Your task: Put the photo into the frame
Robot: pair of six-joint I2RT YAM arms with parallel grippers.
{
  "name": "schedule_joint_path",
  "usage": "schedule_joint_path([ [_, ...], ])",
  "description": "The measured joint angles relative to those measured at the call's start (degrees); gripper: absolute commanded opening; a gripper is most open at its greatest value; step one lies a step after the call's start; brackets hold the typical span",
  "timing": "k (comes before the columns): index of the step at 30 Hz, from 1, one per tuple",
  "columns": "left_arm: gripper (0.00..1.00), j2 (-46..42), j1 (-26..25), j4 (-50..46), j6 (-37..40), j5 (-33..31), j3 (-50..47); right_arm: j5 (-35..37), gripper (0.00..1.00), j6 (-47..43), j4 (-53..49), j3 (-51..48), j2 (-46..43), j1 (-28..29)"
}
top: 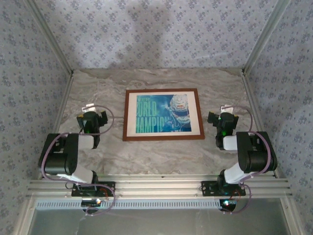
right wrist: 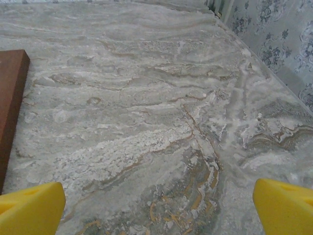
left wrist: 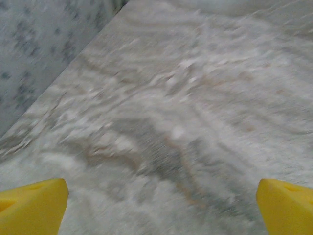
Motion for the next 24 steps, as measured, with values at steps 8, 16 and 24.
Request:
schedule_joint_path([
  [8, 0.99, 1.0, 1.4, 1.5, 1.0, 4.2, -0.2, -0.1, 1.00, 0.0, 0.9, 0.0, 0.0, 0.0],
  [16, 0.98, 1.0, 1.6, 1.5, 1.0, 4.9, -0.2, -0.1, 1.00, -0.2, 0.9, 0.0, 0.0, 0.0],
  [24, 0.99, 1.0, 1.6, 1.5, 1.0, 4.9, -0.2, -0.1, 1.00, -0.2, 0.9, 0.0, 0.0, 0.1],
])
